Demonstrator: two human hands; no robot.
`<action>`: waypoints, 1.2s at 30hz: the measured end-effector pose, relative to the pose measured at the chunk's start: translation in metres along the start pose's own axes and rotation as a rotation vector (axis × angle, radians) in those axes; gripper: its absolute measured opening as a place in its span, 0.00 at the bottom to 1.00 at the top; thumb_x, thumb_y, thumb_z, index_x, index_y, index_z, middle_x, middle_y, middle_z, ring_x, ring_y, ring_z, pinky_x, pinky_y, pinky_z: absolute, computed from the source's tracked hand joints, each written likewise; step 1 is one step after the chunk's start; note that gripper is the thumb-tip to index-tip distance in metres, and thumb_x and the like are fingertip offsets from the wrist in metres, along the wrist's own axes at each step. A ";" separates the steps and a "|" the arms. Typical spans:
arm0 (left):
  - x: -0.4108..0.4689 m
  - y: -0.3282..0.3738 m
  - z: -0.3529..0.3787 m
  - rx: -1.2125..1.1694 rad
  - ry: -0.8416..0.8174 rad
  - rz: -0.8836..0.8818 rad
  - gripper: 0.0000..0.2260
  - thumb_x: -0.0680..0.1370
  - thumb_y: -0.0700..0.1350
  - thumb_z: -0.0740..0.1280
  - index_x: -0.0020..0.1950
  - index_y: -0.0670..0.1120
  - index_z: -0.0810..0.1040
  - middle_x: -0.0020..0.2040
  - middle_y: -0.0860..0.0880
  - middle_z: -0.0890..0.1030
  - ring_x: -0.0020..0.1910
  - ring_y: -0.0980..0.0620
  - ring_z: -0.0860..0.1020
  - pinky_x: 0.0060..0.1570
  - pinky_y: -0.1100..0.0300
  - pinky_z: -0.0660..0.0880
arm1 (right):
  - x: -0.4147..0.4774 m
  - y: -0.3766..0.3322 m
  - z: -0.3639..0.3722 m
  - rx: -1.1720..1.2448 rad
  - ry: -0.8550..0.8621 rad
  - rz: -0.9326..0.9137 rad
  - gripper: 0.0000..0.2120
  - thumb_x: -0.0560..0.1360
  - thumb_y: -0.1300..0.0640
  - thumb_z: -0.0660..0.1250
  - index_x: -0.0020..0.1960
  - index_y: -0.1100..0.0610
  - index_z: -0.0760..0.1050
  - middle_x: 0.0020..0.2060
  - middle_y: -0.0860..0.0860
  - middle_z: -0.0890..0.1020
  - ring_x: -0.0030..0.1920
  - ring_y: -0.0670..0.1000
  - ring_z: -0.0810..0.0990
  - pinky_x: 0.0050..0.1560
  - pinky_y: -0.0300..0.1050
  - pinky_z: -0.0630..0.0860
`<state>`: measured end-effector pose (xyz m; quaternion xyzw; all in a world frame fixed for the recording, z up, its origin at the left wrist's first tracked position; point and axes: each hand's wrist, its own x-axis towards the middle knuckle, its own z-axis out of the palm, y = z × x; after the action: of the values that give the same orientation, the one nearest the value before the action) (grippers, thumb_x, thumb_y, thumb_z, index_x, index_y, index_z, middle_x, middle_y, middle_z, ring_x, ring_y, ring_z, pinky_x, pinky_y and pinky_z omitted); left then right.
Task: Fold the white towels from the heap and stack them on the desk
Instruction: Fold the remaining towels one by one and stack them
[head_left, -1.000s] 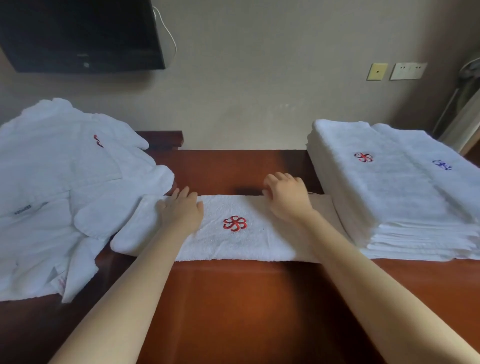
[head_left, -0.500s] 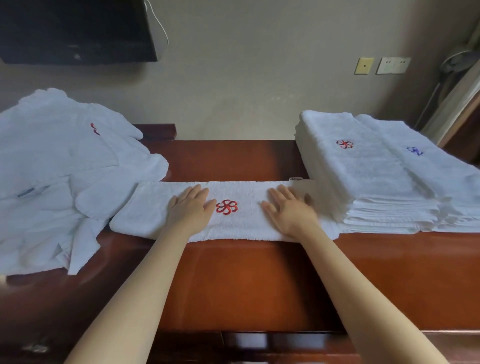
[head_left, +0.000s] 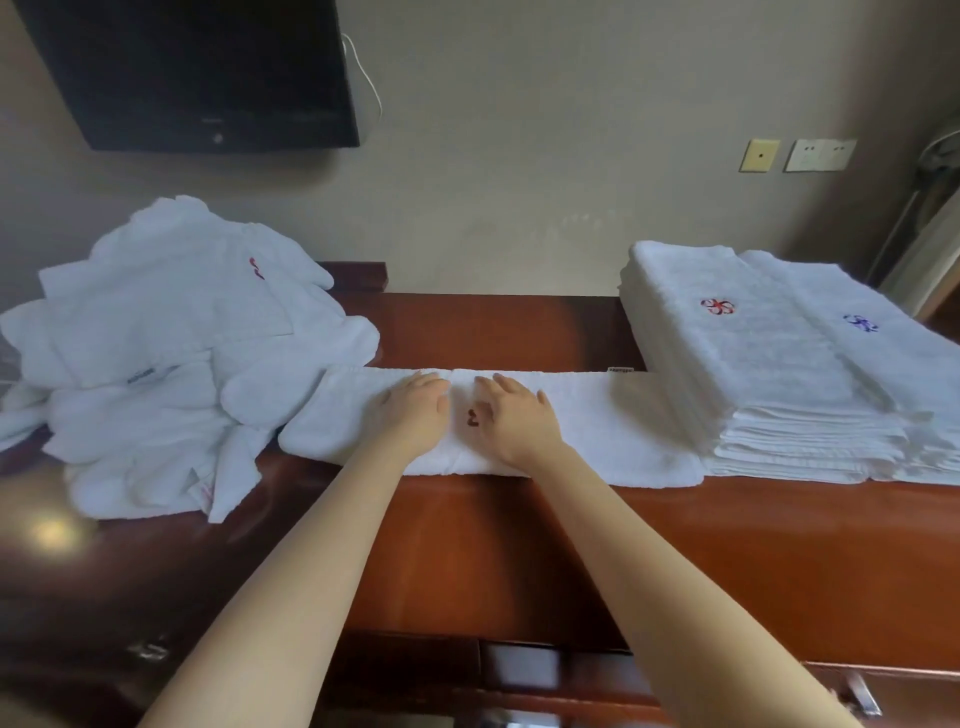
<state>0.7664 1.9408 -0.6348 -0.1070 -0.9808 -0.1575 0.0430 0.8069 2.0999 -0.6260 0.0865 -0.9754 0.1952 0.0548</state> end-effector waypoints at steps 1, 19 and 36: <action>-0.005 -0.007 0.000 0.037 -0.048 -0.016 0.20 0.83 0.51 0.50 0.76 0.52 0.62 0.78 0.53 0.57 0.76 0.53 0.54 0.74 0.49 0.54 | 0.001 -0.007 0.006 -0.023 -0.029 -0.015 0.21 0.82 0.50 0.50 0.74 0.52 0.63 0.72 0.51 0.66 0.74 0.52 0.61 0.72 0.60 0.54; -0.026 -0.110 -0.042 0.151 0.079 -0.326 0.25 0.79 0.56 0.59 0.72 0.45 0.65 0.60 0.41 0.73 0.59 0.41 0.72 0.57 0.49 0.71 | 0.005 -0.005 0.023 -0.171 -0.030 -0.044 0.23 0.81 0.42 0.47 0.73 0.47 0.62 0.73 0.46 0.63 0.74 0.49 0.58 0.72 0.57 0.53; -0.009 -0.092 -0.073 -0.142 -0.202 -0.132 0.06 0.80 0.45 0.62 0.53 0.51 0.78 0.71 0.46 0.69 0.56 0.50 0.73 0.53 0.62 0.68 | 0.004 -0.007 0.025 -0.157 -0.003 -0.019 0.23 0.81 0.43 0.49 0.74 0.47 0.61 0.74 0.47 0.62 0.75 0.50 0.58 0.72 0.56 0.51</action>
<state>0.7586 1.8308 -0.5945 -0.0604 -0.9714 -0.2174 -0.0742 0.8022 2.0837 -0.6457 0.0914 -0.9869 0.1175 0.0617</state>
